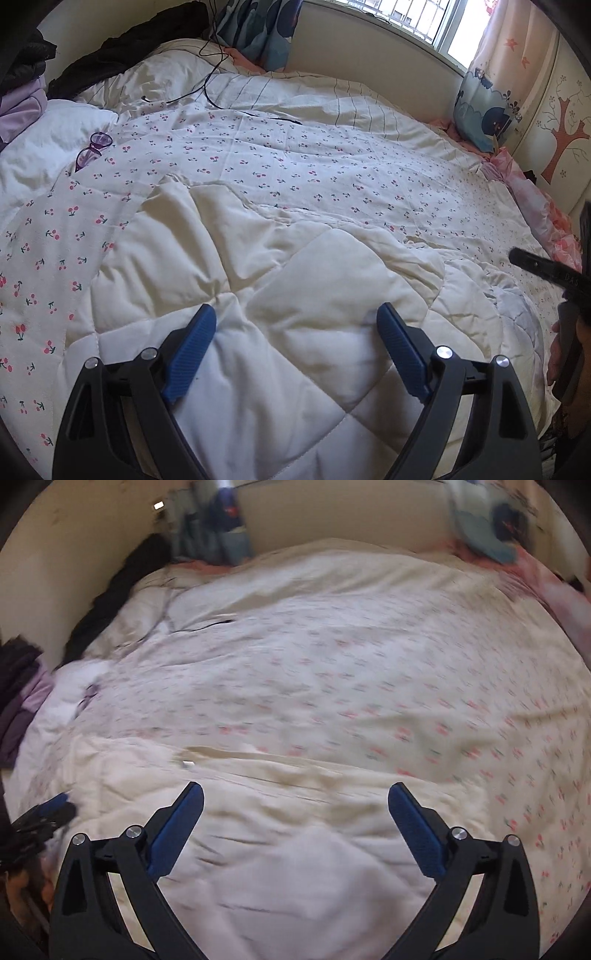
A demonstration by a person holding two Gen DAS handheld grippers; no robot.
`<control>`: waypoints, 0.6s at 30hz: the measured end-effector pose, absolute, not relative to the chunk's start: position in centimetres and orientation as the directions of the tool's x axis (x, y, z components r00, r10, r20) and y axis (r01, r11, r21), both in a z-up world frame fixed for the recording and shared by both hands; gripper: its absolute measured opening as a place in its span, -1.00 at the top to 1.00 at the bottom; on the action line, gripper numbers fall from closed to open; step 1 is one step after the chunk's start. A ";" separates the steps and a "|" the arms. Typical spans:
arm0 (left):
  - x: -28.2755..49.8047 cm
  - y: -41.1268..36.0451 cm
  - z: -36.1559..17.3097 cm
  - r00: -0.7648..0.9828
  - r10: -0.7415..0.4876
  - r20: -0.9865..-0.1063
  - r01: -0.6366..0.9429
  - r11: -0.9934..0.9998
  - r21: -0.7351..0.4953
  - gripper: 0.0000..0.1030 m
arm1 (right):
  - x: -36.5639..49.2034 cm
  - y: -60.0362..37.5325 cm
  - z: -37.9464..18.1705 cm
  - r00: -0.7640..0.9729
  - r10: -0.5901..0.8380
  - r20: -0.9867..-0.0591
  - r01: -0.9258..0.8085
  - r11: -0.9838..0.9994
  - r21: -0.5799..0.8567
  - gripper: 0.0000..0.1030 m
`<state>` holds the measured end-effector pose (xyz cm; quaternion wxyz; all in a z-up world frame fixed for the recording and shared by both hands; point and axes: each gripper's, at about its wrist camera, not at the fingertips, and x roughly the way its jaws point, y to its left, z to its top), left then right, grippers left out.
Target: Fold large clothes
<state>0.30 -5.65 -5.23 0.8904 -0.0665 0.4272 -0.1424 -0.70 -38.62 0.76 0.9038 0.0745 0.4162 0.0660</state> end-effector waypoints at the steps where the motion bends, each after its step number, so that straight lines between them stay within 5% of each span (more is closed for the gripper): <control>1: 0.3 -5.7 -5.2 0.595 -0.310 -0.742 0.198 0.951 -0.239 -0.65 | 0.1 -36.9 0.4 0.630 0.189 -0.753 -0.082 0.981 0.178 -0.88; 5: 0.2 -5.7 -5.0 0.598 -0.318 -0.736 0.201 0.948 -0.247 -0.67 | 3.8 -32.4 -7.3 0.444 0.128 -0.887 -0.109 0.990 0.089 -0.89; 14: 0.3 -6.2 -5.2 0.580 -0.299 -0.758 0.205 0.954 -0.219 -0.77 | 3.9 -29.8 -2.0 0.550 0.216 -0.807 -0.138 0.976 0.168 -0.88; 18: 0.1 -6.1 -4.7 0.597 -0.305 -0.742 0.212 0.952 -0.221 -0.78 | 6.5 -26.1 -7.7 0.429 0.158 -0.889 -0.170 0.981 0.092 -0.89</control>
